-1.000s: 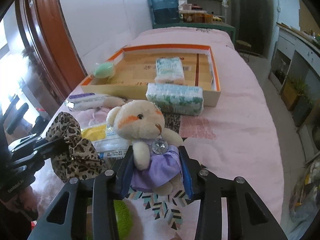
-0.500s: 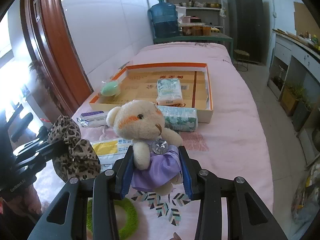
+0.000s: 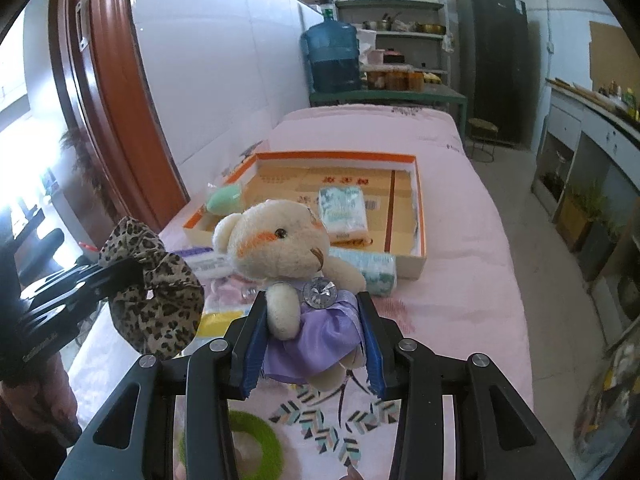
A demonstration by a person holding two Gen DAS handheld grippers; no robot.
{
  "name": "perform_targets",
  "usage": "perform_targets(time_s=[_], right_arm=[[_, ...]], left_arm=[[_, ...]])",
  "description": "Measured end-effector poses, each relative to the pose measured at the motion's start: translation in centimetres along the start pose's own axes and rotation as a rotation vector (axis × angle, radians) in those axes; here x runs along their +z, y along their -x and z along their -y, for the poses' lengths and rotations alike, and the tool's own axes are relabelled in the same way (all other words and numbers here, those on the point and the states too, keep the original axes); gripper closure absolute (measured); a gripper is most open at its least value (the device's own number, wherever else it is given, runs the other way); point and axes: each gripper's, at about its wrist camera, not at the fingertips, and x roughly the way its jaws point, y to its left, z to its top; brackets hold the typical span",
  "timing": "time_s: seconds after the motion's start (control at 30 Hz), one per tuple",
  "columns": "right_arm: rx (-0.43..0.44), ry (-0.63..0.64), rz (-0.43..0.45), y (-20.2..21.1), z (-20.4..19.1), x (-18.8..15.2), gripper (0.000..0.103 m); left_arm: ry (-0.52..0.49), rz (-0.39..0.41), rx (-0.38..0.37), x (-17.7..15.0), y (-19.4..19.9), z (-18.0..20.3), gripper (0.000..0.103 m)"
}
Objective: Organize soft objects
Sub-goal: 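Carry scrunchie and teddy bear into the box and release both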
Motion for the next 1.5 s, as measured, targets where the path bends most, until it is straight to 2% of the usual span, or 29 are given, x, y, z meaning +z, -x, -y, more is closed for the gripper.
perform_targets(time_s=[0.33,0.63,0.93,1.13,1.27,1.37,1.5], right_arm=[[0.014,0.056,0.052,0.3,-1.4,2.3,0.060],[-0.024,0.057,0.099,0.2,-0.8,5.0,0.060],[-0.056,0.031,0.191,0.0,0.3,8.7,0.060],[-0.045,-0.018,0.224,-1.5,1.0,11.8,0.060],[-0.045,-0.030,0.245,-3.1,1.1,13.9,0.060],[-0.027,-0.069,0.248,-5.0,1.3,15.2,0.060],[-0.051,-0.114,0.254,-7.6,1.8,16.5,0.060]], left_arm=[[0.016,0.022,0.037,3.2,-1.1,-0.6,0.092],[0.021,0.096,0.046,6.4,-1.7,-0.2,0.092],[-0.006,0.163,0.064,10.4,-2.9,-0.1,0.092],[0.019,0.197,0.056,13.1,-4.2,-0.6,0.092],[0.025,0.215,0.081,14.5,-5.3,-1.2,0.092],[0.041,0.217,0.099,15.4,-6.3,-2.2,0.092],[0.082,0.196,0.115,16.0,-8.2,-3.8,0.092]])
